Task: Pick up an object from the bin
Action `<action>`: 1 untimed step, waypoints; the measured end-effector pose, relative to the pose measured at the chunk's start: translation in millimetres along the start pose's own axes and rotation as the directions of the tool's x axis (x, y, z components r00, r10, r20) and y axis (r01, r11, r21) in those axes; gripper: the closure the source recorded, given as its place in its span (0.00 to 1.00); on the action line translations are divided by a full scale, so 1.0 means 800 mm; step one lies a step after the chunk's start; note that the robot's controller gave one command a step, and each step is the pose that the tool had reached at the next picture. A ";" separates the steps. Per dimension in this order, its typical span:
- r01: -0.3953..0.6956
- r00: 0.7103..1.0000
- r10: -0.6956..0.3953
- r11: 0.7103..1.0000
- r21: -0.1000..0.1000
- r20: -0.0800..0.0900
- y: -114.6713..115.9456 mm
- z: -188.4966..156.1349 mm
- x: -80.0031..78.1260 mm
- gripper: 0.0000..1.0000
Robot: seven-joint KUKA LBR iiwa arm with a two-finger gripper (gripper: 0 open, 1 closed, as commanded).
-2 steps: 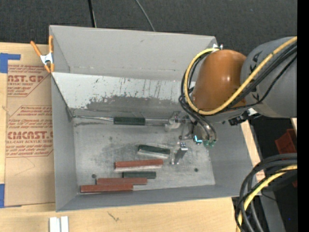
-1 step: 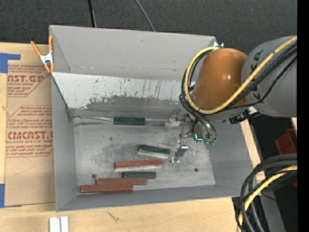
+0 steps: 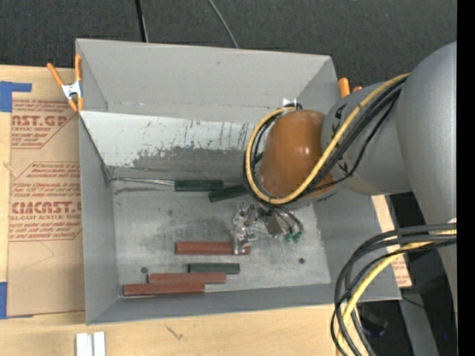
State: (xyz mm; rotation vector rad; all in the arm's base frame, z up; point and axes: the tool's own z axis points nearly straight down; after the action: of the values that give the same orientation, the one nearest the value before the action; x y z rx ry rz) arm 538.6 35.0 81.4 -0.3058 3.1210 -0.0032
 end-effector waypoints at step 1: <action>-0.001 1.000 0.001 1.000 -0.001 0.029 0.002 0.002 -0.006 0.00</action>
Offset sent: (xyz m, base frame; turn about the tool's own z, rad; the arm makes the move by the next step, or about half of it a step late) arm 0.0000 0.0000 0.0000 0.0000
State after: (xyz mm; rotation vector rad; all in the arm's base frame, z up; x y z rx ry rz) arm 543.2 37.2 79.6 -0.3011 3.0922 0.0020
